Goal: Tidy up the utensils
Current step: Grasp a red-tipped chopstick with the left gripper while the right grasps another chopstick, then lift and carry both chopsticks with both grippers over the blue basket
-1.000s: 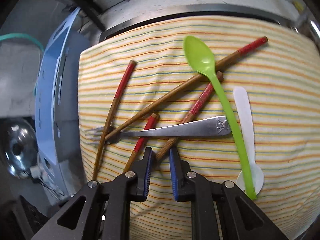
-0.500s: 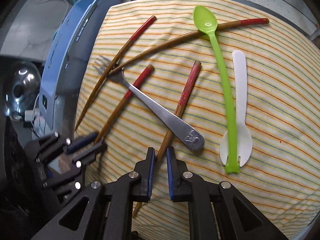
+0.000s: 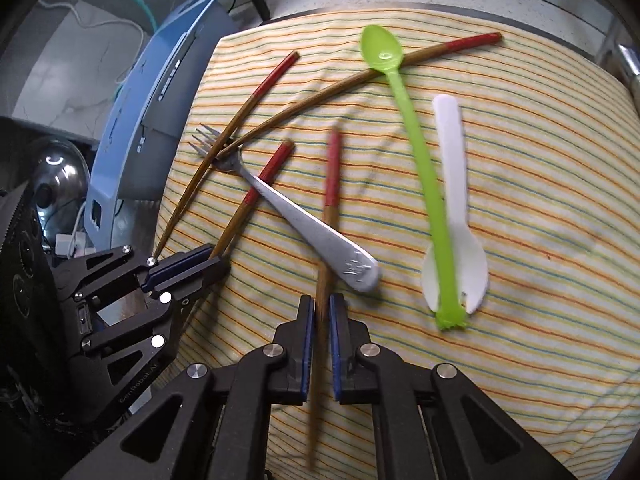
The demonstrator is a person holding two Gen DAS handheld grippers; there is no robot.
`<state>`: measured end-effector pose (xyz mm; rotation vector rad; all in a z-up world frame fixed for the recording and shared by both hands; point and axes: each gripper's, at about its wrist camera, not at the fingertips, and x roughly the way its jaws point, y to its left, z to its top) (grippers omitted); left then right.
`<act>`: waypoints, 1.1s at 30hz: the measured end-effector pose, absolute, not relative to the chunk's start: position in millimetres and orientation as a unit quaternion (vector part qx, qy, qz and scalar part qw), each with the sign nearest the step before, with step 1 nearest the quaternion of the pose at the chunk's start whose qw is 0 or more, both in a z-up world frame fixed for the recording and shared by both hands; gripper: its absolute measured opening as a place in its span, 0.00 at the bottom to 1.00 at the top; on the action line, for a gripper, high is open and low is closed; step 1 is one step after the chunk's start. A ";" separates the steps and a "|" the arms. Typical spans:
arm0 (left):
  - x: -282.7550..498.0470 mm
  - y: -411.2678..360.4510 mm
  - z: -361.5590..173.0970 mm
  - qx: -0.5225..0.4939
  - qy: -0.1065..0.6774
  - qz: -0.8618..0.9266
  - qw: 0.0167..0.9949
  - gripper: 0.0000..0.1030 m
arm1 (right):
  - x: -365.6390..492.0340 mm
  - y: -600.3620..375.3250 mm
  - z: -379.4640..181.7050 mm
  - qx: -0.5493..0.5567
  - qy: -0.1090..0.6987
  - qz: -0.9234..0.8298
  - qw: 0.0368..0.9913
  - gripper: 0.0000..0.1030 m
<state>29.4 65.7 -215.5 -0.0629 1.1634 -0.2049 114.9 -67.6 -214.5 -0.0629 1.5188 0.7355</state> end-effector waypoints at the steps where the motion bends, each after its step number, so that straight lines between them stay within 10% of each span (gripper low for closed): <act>1: 26.5 64.8 -215.7 -0.038 0.548 -0.099 0.830 0.05 | 114.9 -74.6 -213.6 -0.019 0.672 0.325 0.665 0.06; 33: 0.3 151.0 -137.9 -0.139 0.440 -0.021 0.887 0.05 | 130.9 -21.7 -113.0 0.024 0.569 0.420 0.707 0.06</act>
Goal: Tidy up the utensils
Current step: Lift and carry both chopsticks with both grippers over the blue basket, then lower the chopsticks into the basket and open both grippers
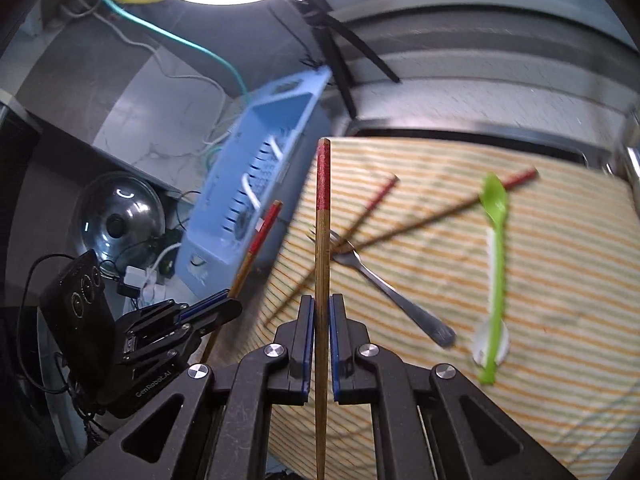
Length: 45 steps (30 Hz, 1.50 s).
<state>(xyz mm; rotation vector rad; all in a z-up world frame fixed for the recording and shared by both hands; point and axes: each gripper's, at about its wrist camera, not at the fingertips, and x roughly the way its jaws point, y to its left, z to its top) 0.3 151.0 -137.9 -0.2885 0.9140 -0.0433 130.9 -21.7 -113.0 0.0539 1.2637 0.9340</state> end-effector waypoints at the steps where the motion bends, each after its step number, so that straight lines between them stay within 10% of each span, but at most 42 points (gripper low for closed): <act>1: 2.5 158.2 -135.5 -0.138 0.437 -0.015 0.889 0.05 | 133.4 -12.3 -110.5 0.022 0.565 0.424 0.707 0.06; 35: 93.5 289.0 -156.4 -0.140 0.444 0.096 0.880 0.06 | 194.8 186.7 -149.1 -0.011 0.572 0.419 0.705 0.07; 45: 92.6 292.8 -151.6 -0.133 0.444 0.118 0.878 0.20 | 198.9 182.9 -138.6 -0.017 0.557 0.423 0.714 0.18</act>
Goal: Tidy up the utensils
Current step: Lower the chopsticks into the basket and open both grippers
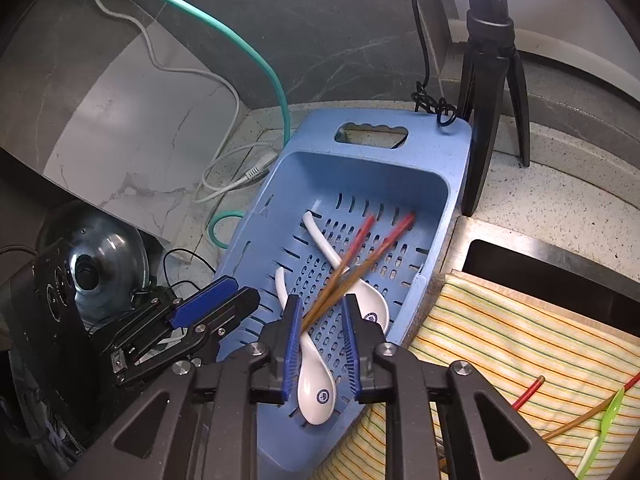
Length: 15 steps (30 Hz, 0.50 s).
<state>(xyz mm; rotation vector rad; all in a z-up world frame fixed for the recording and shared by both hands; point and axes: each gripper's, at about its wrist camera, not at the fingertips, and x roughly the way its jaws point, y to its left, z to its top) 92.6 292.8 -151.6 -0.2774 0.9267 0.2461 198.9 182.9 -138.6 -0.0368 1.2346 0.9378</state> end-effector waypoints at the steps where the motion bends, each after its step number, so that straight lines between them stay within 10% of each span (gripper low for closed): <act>1: 92.1 292.3 -150.9 -0.133 0.444 0.119 0.878 0.20 | 199.1 181.8 -138.1 -0.016 0.558 0.424 0.714 0.18; 15: 75.0 264.2 -131.8 -0.116 0.435 0.118 0.885 0.20 | 189.7 149.5 -116.8 -0.010 0.543 0.437 0.717 0.23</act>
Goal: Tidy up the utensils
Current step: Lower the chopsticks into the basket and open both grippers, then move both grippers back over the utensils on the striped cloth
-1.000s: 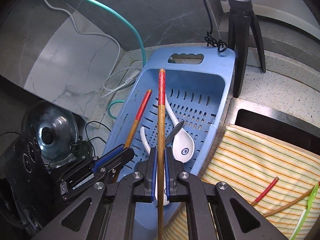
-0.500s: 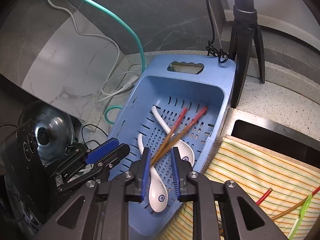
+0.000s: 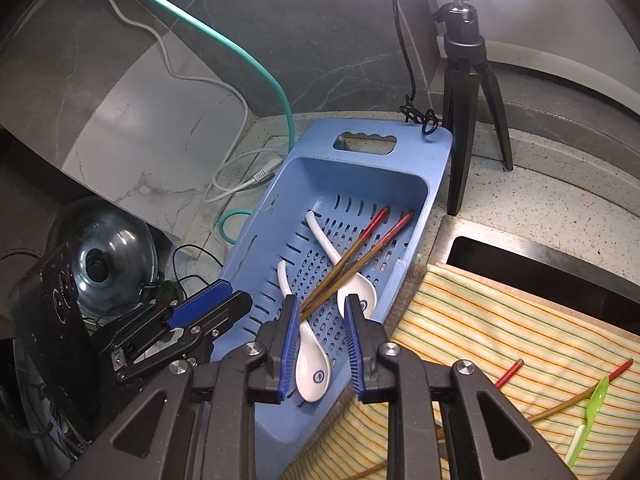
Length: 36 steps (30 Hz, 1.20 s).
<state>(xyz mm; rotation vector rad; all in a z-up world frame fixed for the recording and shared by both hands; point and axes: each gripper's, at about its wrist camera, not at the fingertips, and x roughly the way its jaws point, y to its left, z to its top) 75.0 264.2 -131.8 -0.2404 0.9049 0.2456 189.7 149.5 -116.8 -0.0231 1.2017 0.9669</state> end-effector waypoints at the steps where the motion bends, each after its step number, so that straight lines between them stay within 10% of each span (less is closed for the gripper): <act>1: 73.1 260.8 -129.5 -0.113 0.434 0.116 0.886 0.20 | 188.8 146.1 -114.5 -0.010 0.541 0.438 0.718 0.23; 36: 21.3 117.7 -99.5 -0.041 0.416 0.027 0.908 0.30 | 176.2 -94.3 -78.8 0.006 0.459 0.407 0.790 0.64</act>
